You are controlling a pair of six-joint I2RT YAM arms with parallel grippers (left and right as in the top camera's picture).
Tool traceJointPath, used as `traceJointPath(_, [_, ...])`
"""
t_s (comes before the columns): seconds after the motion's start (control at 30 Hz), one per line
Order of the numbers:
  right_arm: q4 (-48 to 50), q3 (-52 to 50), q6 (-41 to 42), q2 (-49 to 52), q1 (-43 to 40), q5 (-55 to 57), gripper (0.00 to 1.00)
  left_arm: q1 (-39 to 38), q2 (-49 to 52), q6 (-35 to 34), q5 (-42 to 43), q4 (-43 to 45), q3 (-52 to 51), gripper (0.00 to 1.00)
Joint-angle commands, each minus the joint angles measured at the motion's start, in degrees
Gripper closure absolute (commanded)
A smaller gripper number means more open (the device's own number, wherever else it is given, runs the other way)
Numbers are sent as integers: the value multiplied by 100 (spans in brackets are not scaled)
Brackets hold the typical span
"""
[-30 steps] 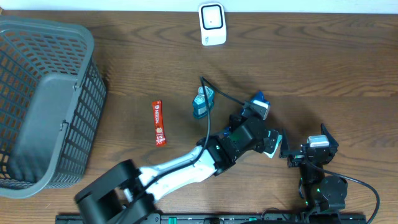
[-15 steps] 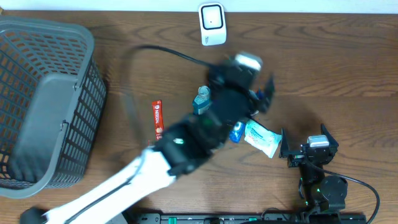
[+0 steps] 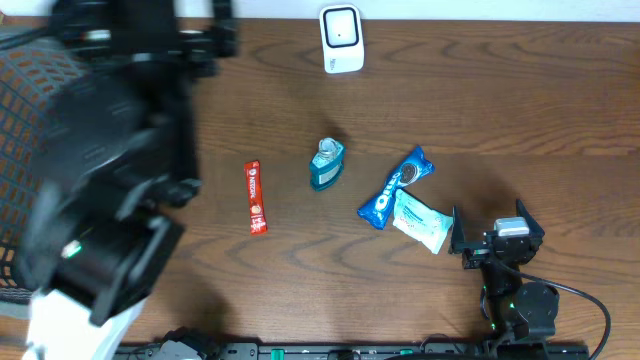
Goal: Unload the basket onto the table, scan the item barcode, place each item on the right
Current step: 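Open left gripper and retract left arm back to the left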
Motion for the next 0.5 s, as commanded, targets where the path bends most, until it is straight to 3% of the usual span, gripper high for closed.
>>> traceJointPath(0.0, [-24, -4, 44, -31, -20, 7, 1, 70, -203, 852, -723, -2, 566, 0])
traceJointPath(0.23, [-24, -4, 44, -31, -20, 7, 1, 70, -455, 1558, -1794, -269, 944, 0])
traceJointPath(0.47, [-24, -4, 44, -31, -20, 7, 1, 70, -855, 1305, -1884, -522, 706, 0])
